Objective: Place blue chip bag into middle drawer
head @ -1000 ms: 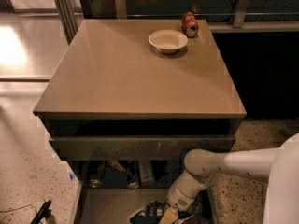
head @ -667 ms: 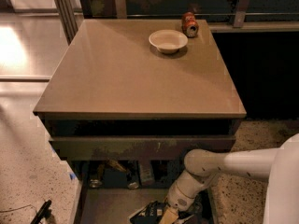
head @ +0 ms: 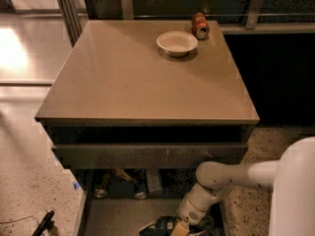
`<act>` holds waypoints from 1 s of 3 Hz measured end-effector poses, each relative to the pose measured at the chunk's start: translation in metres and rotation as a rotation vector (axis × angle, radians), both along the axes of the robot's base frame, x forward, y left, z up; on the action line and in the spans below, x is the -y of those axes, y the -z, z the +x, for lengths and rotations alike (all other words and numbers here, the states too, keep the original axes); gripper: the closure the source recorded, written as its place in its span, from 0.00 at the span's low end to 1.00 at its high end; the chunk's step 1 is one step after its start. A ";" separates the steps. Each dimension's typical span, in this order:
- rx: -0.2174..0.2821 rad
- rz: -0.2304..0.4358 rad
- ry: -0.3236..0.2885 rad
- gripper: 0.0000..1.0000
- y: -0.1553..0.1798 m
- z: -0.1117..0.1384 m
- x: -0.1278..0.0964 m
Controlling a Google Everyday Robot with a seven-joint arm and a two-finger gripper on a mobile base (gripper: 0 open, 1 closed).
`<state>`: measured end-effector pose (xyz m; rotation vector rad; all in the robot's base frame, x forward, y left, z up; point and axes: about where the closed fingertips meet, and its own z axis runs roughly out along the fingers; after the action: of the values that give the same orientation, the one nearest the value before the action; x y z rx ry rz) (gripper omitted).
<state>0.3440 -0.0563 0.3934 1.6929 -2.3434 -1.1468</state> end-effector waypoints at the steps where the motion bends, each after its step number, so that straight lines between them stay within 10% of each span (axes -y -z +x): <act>1: 0.000 0.000 0.000 0.82 0.000 0.000 0.000; 3: 0.000 0.000 0.000 0.35 0.000 0.000 0.000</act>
Offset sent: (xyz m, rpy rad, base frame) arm 0.0000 0.0000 0.0000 0.0000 0.0000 0.0000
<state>0.3439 -0.0563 0.3934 1.6928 -2.3432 -1.1470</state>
